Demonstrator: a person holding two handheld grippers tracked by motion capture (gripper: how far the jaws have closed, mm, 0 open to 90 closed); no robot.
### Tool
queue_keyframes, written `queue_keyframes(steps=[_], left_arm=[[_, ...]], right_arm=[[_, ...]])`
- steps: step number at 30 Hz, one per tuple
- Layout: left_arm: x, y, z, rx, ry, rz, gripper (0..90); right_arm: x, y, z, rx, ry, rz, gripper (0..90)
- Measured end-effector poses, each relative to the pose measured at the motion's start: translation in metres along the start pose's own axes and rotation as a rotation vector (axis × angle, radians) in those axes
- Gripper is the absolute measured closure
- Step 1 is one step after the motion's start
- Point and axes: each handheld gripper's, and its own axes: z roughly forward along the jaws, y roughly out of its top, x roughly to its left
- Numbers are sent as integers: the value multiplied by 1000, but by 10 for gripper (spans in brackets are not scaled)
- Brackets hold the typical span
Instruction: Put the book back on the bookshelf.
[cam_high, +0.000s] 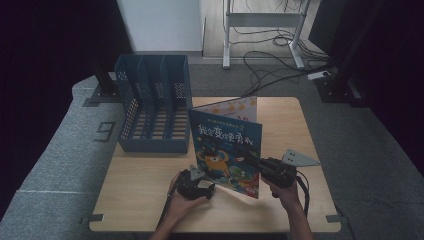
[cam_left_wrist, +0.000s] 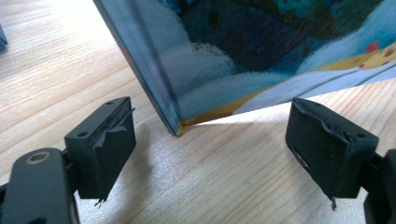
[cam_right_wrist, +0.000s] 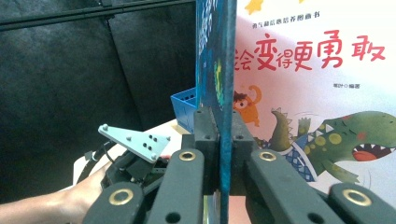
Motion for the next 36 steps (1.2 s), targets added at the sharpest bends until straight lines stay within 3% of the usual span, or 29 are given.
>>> queue_keyframes(steps=[10, 24, 30, 36], left_arm=[[11, 8, -21, -105, -3, -21, 159], [19, 26, -41, -181, -46, -40, 159], [24, 38, -51, -207, -80, -35, 160], [23, 53, -60, -245, -85, -7, 160]], right_arm=[[-2, -2, -3, 5, 8, 9, 850], [-5, -8, -9, 15, 11, 21, 828], [-7, -10, -12, 23, 8, 26, 810], [-8, -11, -12, 24, 0, 32, 795]])
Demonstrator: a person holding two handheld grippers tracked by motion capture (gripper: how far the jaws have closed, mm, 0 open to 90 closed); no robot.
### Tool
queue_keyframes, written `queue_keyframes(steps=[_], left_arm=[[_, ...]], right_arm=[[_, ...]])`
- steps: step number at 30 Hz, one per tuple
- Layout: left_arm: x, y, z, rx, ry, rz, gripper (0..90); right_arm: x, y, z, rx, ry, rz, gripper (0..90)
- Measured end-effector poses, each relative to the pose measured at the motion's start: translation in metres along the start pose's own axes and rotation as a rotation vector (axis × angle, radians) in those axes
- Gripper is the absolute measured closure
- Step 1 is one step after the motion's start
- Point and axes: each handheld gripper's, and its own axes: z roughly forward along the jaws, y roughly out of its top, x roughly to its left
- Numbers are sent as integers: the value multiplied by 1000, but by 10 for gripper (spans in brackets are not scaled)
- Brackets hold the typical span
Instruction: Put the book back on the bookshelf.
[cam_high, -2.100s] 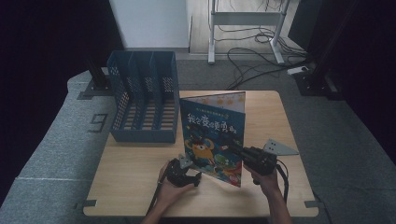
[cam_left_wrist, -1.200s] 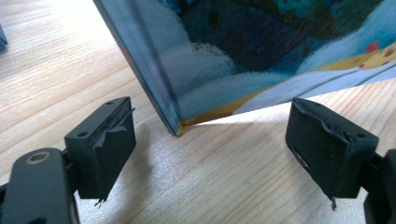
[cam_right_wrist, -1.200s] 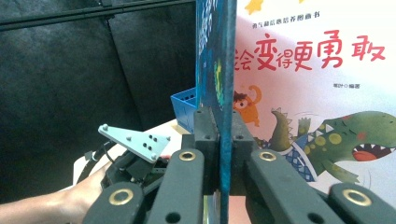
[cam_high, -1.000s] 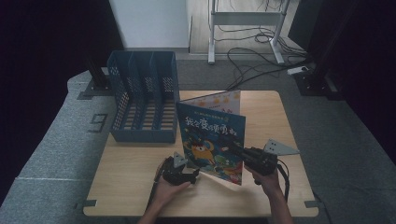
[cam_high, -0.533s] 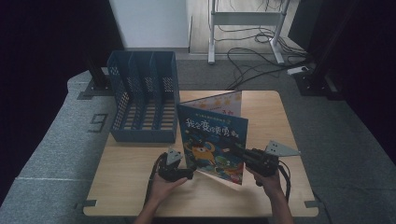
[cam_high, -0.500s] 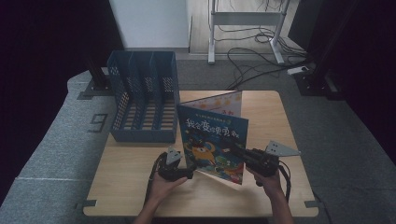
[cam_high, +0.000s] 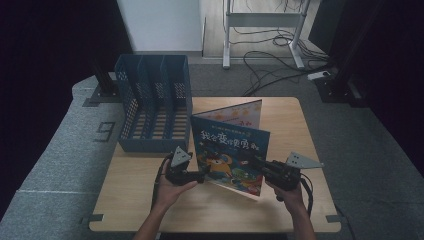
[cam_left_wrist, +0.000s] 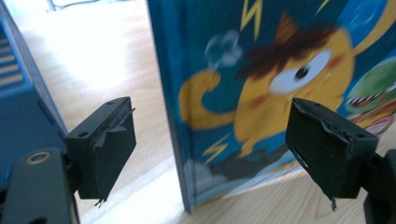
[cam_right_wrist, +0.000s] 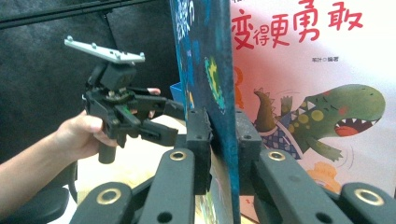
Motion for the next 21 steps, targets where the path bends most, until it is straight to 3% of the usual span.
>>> queue_keyframes(steps=[4, 21], left_arm=[[1, 11, -2, -21, -24, 15, 172], [2, 28, -6, -68, -25, 39, 217]], right_arm=[[-1, -1, -1, 5, -7, 0, 781], [-7, -4, -3, 5, -29, 11, 735]])
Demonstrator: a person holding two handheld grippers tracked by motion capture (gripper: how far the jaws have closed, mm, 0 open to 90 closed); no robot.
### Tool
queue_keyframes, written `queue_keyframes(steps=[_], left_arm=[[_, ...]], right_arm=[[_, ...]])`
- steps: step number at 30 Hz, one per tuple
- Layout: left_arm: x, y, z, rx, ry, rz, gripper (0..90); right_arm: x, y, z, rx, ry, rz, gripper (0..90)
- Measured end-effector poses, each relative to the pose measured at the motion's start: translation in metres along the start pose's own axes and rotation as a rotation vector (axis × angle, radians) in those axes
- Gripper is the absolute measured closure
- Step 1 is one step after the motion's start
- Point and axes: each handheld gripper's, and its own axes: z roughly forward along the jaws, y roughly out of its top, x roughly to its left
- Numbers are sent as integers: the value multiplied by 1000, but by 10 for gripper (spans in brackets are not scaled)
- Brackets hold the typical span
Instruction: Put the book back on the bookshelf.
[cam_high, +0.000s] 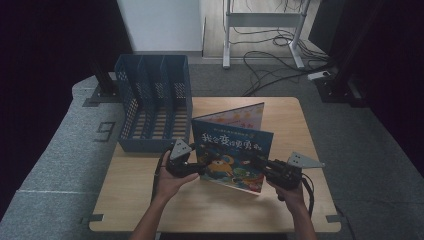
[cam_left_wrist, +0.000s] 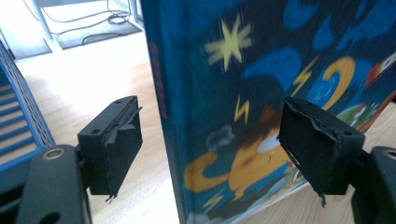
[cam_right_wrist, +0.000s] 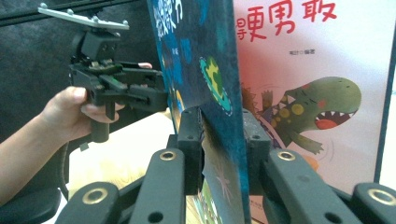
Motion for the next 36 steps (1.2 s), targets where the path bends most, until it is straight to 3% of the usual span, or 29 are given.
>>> queue_keyframes(steps=[25, 36], left_arm=[[-15, 10, 2, -20, -15, 61, 347], [-17, 8, -1, -32, -17, 65, 409]], right_arm=[[-11, -5, -2, -2, -59, 46, 620], [-14, -7, -1, -12, -121, 45, 548]])
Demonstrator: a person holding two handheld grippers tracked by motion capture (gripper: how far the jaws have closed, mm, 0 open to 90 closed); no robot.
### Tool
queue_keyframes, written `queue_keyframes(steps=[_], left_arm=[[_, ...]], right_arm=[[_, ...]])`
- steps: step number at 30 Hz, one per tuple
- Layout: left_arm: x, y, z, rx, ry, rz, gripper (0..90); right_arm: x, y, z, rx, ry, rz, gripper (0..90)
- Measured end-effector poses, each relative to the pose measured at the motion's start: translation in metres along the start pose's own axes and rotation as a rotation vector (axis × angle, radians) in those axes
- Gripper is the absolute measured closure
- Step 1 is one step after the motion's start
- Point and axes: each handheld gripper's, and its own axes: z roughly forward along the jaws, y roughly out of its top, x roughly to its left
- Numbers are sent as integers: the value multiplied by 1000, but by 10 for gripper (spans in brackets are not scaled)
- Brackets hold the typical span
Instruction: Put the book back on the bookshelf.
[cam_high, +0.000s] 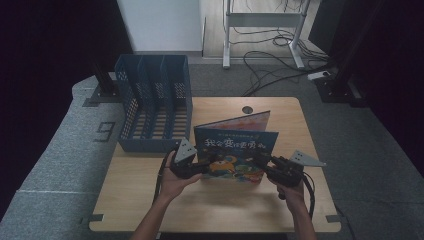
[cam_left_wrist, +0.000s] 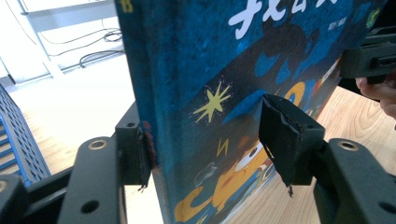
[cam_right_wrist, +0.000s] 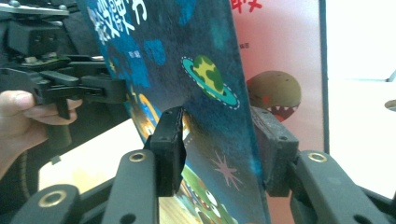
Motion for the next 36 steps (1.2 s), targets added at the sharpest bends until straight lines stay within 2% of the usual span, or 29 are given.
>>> queue_keyframes(steps=[3, 8, 16, 27, 36], left_arm=[[0, -1, -1, -5, -6, -2, 442], [-2, -2, -2, -15, -4, 11, 467], [-6, -1, -3, -68, -11, 27, 461], [-12, 3, -5, -99, -29, 50, 485], [-19, 0, -6, -122, -45, 59, 569]], right_arm=[[-1, -1, 0, 12, -38, -2, 537], [-4, -3, 0, 5, -54, 14, 528], [-6, -3, -2, 9, -57, 20, 518], [-9, -3, -4, 1, -67, 37, 494], [-18, -8, -5, 24, -126, 75, 501]])
